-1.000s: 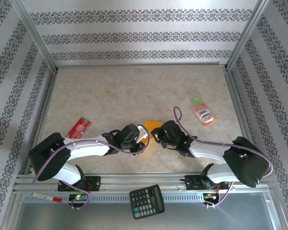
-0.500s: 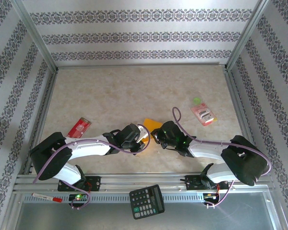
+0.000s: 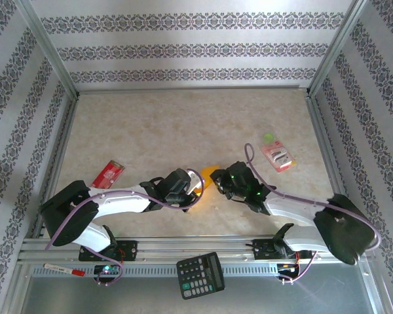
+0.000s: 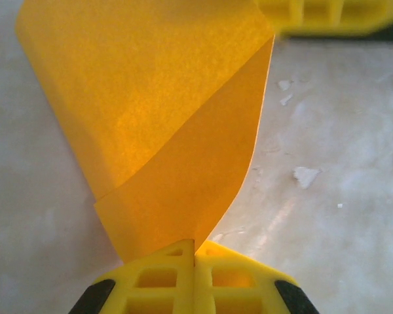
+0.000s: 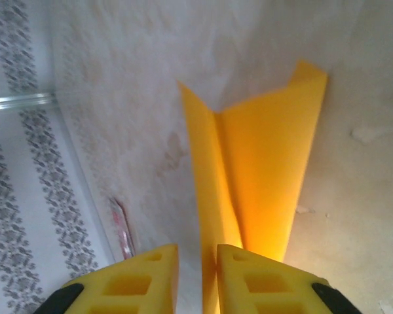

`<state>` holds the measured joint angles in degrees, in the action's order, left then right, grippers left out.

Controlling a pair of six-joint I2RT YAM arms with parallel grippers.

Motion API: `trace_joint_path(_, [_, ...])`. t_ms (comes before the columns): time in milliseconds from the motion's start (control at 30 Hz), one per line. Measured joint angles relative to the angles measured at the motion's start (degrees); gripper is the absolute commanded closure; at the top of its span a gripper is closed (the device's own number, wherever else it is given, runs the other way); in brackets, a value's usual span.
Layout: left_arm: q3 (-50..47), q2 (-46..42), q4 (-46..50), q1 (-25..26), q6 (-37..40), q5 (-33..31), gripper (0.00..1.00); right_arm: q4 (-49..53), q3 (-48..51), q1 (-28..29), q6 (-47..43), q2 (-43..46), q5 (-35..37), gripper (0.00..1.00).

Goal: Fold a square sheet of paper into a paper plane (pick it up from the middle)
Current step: Fold the wing for the fifth time at the center of the table.

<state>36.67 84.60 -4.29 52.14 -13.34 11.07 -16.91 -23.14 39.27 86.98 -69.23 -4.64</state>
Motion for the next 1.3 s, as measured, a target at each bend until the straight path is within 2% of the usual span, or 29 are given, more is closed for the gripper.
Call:
trace_joint_path(167, [-1.18, 0.20, -3.89, -0.52, -5.16, 4.33, 1.00, 7.21, -0.74, -6.64, -8.41, 8.17, -0.96, 0.71])
trace_joint_path(333, [-2.91, 1.09, -9.16, -0.52, -10.32, 8.09, 1.00, 14.71, -5.16, -11.61, -20.13, 8.85, -4.00, 0.69])
trace_joint_path(600, [-4.66, 5.42, -15.17, -1.81, -16.52, 12.46, 1.00, 19.02, -13.79, -12.00, -35.01, -0.79, -13.00, 0.69])
trace_joint_path(833, [-6.27, 6.80, -19.96, -2.86, -20.44, 15.17, 1.00, 21.49, -15.91, -10.88, -41.51, -8.09, -17.57, 0.70])
trace_joint_path(1033, [-6.84, 7.10, -21.86, -3.34, -21.66, 16.85, 1.00, 25.46, -21.70, -10.88, -47.34, -15.28, -21.22, 0.70])
trace_joint_path(1167, [-6.84, 7.58, -21.90, -3.56, -21.64, 17.27, 1.00, 31.08, -26.29, -10.88, -51.76, -18.78, -21.66, 0.69])
trace_joint_path(1300, [-6.84, 7.58, -21.88, -3.56, -21.59, 17.27, 1.00, 37.48, -28.57, -11.41, -54.93, -18.38, -18.82, 0.65])
